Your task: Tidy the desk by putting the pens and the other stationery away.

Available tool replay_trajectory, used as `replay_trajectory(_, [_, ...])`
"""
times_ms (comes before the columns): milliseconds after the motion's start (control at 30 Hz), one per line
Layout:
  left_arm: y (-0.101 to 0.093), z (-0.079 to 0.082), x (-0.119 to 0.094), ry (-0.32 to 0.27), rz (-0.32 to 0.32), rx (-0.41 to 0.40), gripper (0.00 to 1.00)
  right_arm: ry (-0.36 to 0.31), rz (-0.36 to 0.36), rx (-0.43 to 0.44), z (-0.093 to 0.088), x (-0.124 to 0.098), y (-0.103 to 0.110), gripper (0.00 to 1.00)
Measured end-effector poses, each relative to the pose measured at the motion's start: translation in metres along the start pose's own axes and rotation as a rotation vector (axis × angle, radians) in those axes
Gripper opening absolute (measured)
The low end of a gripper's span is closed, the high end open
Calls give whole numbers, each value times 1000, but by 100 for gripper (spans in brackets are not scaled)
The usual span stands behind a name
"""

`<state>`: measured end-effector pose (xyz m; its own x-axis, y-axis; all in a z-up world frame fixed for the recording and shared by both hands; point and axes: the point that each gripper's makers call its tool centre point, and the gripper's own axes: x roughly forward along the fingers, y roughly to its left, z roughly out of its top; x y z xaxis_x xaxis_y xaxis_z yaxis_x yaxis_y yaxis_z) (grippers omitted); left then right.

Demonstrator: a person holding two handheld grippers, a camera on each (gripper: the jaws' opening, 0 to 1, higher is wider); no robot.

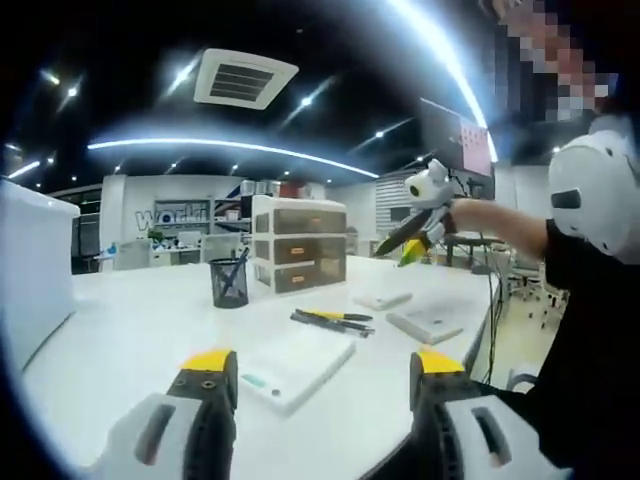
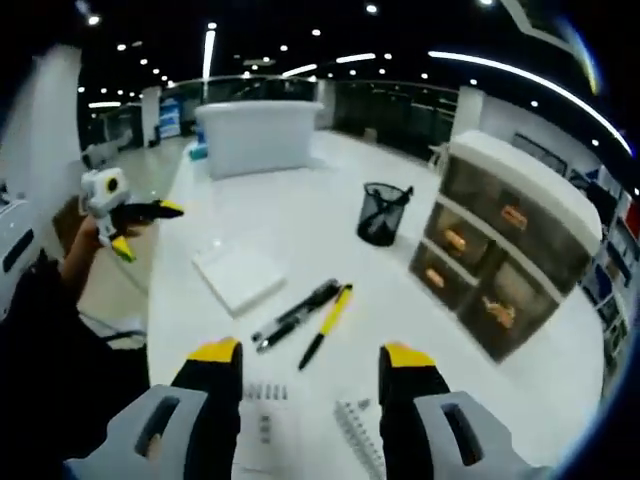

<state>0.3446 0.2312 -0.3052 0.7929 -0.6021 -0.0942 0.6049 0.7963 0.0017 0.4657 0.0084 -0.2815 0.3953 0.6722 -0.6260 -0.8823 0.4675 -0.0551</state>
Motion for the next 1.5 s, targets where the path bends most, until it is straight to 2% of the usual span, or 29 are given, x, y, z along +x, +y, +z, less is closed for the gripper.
replay_trajectory(333, [-3,-3,-5,22,-3,7,69,80,19,-21,9,22,-13,49])
replay_trajectory(500, [-7,0,-4,27,-8,18,69,143,24,-40,12,34,-22,45])
replay_trajectory(767, [-13,0,-4,25,-9,19,68,280,45,-65,3,57,-17,42])
replay_trajectory(967, [-18,-2,-4,33,-21,25,68,347,63,-54,0,72,-18,39])
replay_trajectory(1300, [-20,-7,-9,38,-10,14,67,494,82,-58,-17,88,-16,35])
replay_trajectory(1500, [-23,-9,-10,41,-14,14,67,545,95,-35,-18,100,-16,31])
